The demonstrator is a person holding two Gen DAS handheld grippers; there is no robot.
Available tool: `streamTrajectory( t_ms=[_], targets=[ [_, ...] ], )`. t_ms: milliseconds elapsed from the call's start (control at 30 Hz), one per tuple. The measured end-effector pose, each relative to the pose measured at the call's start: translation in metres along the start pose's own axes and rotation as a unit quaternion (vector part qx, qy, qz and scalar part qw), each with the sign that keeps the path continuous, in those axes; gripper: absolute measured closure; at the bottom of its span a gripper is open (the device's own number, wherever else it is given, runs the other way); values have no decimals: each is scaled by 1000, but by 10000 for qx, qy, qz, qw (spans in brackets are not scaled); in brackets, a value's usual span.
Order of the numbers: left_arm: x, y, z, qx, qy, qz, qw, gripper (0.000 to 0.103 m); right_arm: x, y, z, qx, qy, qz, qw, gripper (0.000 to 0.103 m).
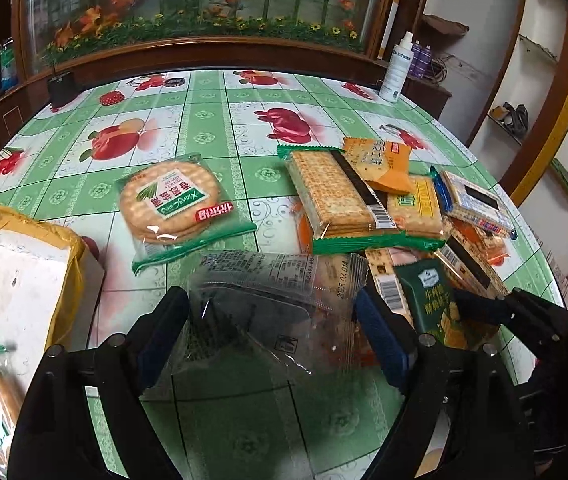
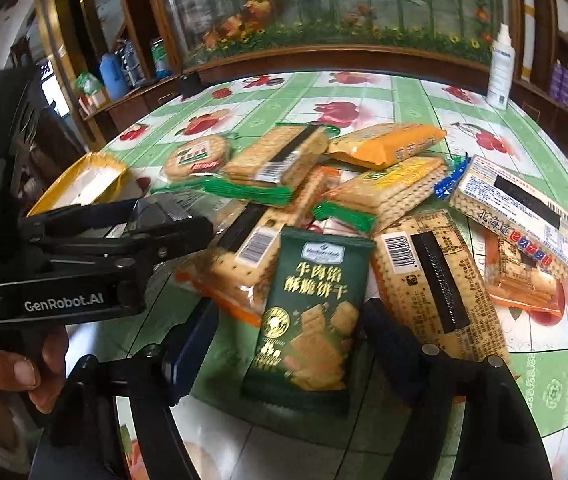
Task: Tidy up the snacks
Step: 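Grasp the clear bag with left tool while right tool grasps green cracker pack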
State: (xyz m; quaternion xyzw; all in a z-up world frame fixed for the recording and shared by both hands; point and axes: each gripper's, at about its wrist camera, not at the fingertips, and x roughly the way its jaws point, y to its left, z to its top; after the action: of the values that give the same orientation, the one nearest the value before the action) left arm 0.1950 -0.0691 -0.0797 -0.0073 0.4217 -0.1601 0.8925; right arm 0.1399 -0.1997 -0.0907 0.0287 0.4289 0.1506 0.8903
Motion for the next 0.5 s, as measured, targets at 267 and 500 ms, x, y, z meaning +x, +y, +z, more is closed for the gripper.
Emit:
streamTrajectory(
  t_ms=[267, 500],
  targets=[
    [-1, 7, 4, -143, -6, -136, 9998, 17, 5, 3, 3, -50, 69, -43, 10000, 29],
    [8, 1, 4, 53, -37, 46, 10000, 13, 5, 4, 4, -51, 71, -46, 10000, 28]
  ],
)
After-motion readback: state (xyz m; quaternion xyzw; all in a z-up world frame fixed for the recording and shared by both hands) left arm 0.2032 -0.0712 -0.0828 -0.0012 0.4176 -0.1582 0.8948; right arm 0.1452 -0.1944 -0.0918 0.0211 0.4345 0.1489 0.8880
